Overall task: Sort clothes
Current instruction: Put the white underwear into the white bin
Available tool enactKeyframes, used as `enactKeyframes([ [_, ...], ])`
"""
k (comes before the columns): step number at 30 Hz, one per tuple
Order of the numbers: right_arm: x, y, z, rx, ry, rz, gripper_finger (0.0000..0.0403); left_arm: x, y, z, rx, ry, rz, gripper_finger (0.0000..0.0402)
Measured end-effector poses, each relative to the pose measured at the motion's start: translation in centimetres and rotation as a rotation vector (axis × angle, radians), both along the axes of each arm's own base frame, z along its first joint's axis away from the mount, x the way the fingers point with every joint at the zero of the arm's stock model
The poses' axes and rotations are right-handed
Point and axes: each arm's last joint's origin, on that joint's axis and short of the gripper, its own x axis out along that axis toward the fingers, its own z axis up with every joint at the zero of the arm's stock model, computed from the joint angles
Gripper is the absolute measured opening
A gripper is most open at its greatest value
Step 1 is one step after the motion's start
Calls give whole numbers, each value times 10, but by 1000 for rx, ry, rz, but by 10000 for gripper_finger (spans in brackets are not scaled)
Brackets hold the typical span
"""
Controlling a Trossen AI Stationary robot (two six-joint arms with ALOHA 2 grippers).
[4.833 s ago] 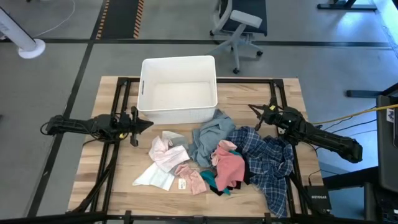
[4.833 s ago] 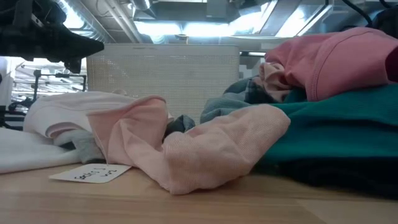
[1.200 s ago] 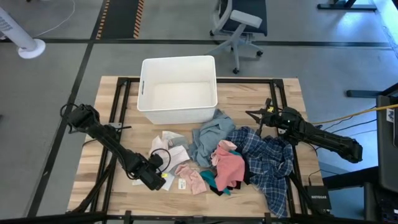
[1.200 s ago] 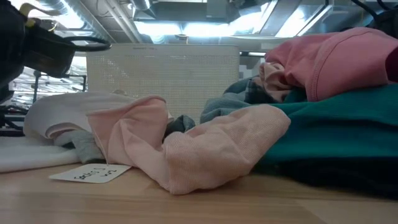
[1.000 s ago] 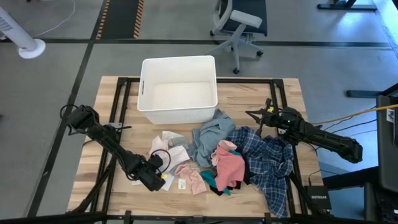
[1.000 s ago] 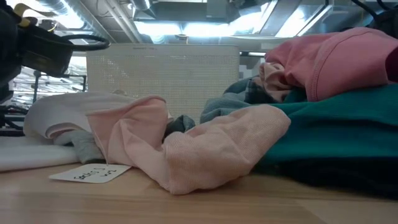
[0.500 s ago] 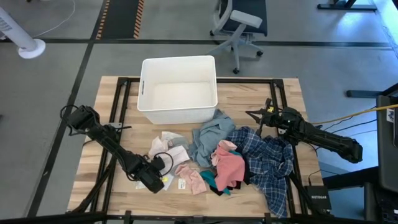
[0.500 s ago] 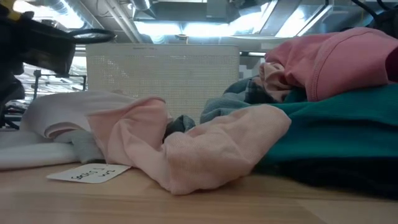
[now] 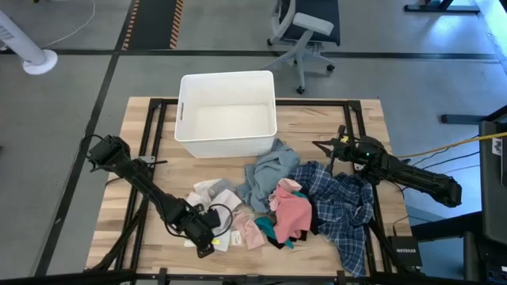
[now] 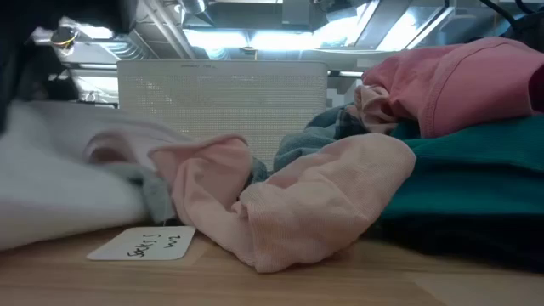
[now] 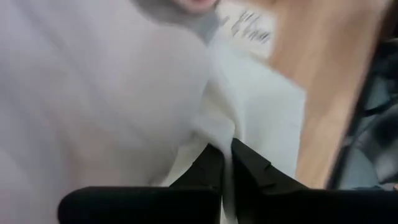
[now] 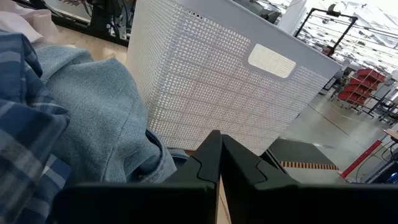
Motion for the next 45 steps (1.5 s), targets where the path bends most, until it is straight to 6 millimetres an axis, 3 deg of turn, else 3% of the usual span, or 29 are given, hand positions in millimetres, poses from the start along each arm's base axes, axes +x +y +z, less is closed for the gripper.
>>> enactKeyframes([
  [10, 0, 0, 0, 0, 0, 0, 19, 13, 29, 65, 102, -274, -43, 8],
  [24, 0, 0, 0, 0, 0, 0, 19, 5, 73, 147, 290, -589, -128, 8],
  [35, 0, 0, 0, 0, 1, -1, 19, 9, 107, 184, 545, -795, -182, 10],
  [45, 0, 0, 0, 0, 1, 0, 19, 5, 135, 211, 756, -916, -98, 8],
])
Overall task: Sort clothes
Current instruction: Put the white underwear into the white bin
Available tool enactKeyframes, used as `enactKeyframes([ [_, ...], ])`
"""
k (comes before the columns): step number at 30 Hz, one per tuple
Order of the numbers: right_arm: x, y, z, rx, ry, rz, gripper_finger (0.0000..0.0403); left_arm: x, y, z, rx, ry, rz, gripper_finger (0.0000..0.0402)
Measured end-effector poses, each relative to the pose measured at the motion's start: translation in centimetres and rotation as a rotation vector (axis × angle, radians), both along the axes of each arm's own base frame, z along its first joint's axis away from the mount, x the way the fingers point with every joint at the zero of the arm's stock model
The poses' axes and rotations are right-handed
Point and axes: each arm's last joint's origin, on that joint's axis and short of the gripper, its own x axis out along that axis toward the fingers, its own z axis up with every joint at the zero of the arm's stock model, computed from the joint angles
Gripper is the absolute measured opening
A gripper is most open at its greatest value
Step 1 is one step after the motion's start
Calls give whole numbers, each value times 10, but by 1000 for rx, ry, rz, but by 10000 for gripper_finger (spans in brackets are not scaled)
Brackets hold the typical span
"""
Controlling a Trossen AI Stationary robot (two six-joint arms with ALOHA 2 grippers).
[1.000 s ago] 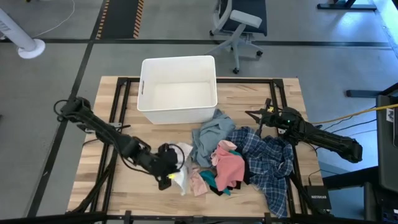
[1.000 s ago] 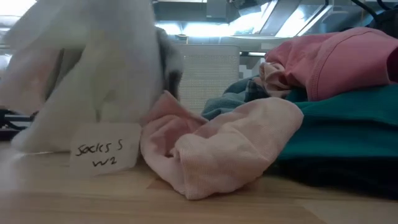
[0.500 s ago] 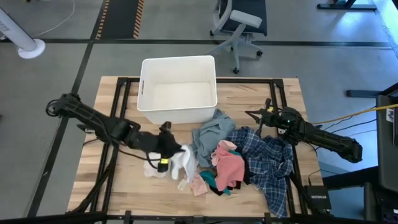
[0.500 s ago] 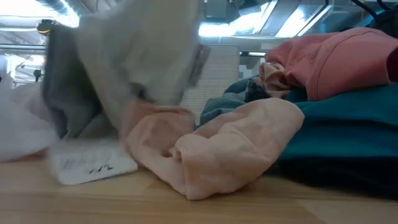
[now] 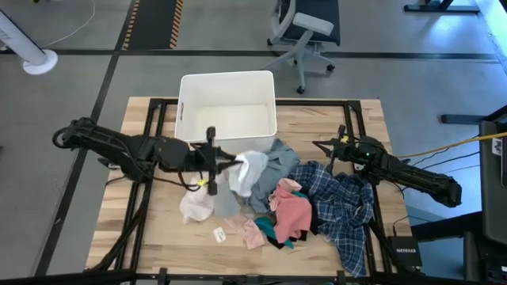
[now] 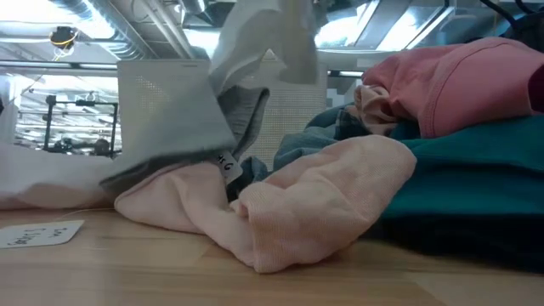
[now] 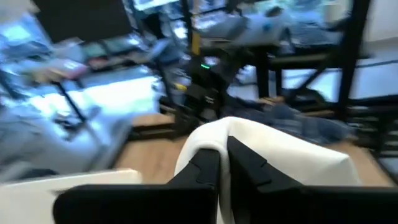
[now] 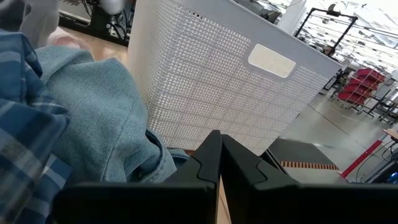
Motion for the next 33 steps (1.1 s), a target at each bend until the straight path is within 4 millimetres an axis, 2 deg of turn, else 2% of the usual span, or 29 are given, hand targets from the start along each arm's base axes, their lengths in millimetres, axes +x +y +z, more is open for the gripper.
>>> enactKeyframes([
  [12, 0, 0, 0, 0, 0, 0, 19, -16, 50, 43, 210, -258, 278, 7],
  [16, 0, 0, 0, 0, 0, 0, 19, -25, 71, 52, 293, -268, 378, 7],
  [23, 0, 0, 0, 0, 0, 0, 19, -29, 108, 49, 300, -222, 530, 17],
  [28, 0, 0, 0, 0, 0, 0, 19, -29, 121, 39, 225, -162, 569, 35],
  [33, 0, 0, 0, 0, 1, 0, 19, -30, 129, 32, 136, -140, 601, 79],
])
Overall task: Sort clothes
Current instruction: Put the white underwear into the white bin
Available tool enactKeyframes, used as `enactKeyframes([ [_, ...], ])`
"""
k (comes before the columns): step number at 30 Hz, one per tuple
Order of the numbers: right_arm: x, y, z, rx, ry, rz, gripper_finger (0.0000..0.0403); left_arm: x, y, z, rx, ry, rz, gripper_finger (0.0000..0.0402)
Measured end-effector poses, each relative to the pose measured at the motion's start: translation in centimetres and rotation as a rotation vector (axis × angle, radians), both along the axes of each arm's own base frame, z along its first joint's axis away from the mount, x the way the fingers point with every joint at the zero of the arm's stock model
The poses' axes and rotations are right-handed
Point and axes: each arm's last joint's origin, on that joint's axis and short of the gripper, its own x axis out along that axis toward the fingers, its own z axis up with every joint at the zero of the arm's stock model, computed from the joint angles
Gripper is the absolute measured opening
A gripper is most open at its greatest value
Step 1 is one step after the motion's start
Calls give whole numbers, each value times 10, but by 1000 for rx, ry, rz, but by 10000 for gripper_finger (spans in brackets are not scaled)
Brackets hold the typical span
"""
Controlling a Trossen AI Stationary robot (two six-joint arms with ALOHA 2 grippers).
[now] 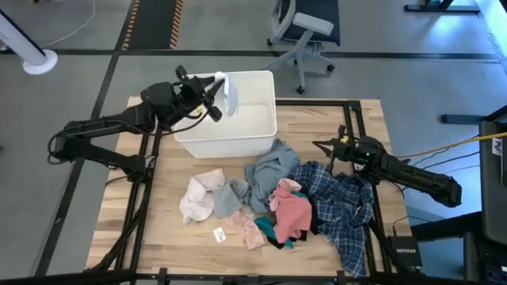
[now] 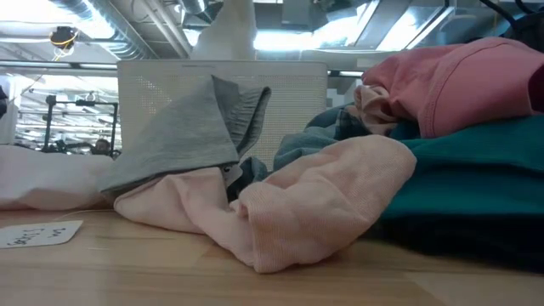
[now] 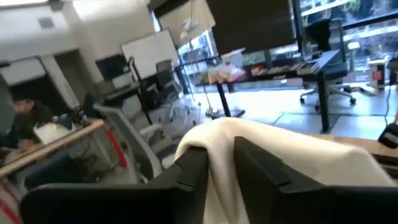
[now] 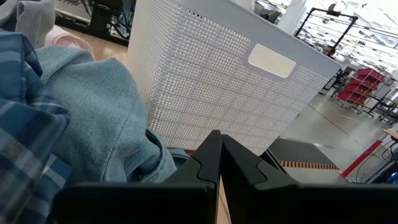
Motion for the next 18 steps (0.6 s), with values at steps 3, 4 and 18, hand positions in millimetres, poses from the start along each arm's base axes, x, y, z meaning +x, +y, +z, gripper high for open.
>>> enactKeyframes([
  [3, 0, 0, 0, 0, 0, 0, 19, 0, 1, -6, -68, 11, 5, 115],
  [4, 0, 0, 0, 0, 0, 0, 19, 0, 1, -10, -96, 27, 7, 127],
  [18, 0, 0, 0, 0, 0, 0, 19, -7, 2, -38, -433, 99, 1, 200],
])
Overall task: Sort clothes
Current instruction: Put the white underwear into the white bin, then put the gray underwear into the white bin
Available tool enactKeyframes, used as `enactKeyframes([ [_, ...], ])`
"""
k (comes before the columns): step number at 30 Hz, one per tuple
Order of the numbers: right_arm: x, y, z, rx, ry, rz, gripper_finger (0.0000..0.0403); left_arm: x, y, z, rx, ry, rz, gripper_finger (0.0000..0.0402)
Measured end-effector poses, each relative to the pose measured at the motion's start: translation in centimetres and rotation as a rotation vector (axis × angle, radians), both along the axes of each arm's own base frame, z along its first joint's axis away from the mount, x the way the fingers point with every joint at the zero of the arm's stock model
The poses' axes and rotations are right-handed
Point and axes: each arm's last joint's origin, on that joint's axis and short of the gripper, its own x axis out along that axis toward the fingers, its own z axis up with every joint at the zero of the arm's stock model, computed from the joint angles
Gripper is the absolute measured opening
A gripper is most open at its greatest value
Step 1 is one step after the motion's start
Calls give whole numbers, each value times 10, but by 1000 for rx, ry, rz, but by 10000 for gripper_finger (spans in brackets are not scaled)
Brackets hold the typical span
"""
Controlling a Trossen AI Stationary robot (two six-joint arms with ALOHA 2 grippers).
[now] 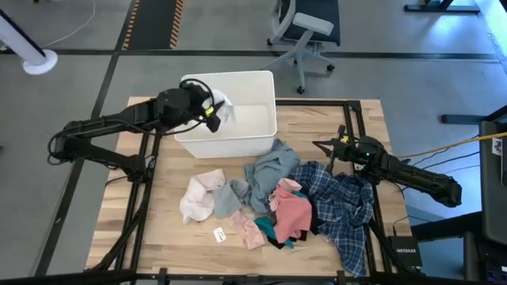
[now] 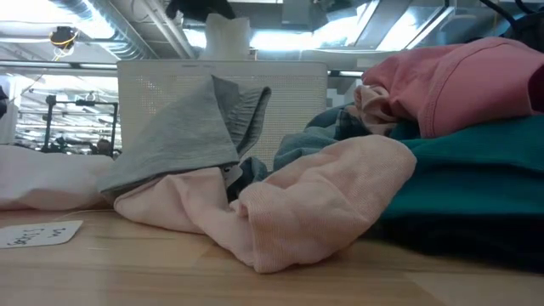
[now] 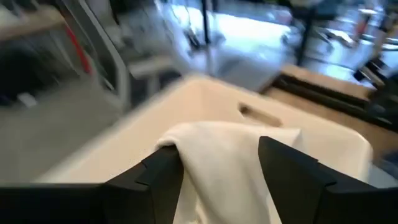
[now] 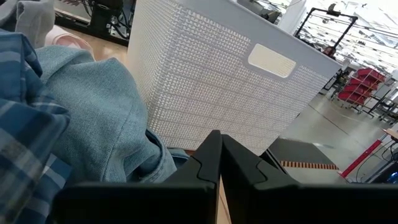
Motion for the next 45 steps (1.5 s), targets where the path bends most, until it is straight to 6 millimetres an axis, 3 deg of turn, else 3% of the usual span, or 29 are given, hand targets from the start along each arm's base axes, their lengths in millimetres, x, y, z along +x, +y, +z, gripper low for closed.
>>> enactKeyframes([
  [5, 0, 0, 0, 0, 0, 0, 19, -2, -2, -8, -125, 31, -77, 200],
  [11, 0, 0, 0, 3, -1, 0, 19, -15, -2, -17, -106, 189, 41, 200],
  [14, 0, 0, 0, 4, -1, -1, 19, -21, -5, -12, -130, 221, 52, 200],
  [21, 0, 0, 0, 2, 0, -2, 19, -24, -26, 24, -159, 129, -23, 200],
  [25, 0, 0, 0, 10, -3, -3, 19, -30, -25, 20, -270, 188, 34, 200],
  [30, 0, 0, 0, 12, -3, -4, 19, -29, -31, 12, -431, 210, -55, 200],
  [35, 0, 0, 0, 12, -3, -3, 19, -19, -58, 15, -423, 184, -204, 200],
  [45, 0, 0, 0, 29, -10, -3, 19, 8, -150, -12, -387, 259, -325, 200],
])
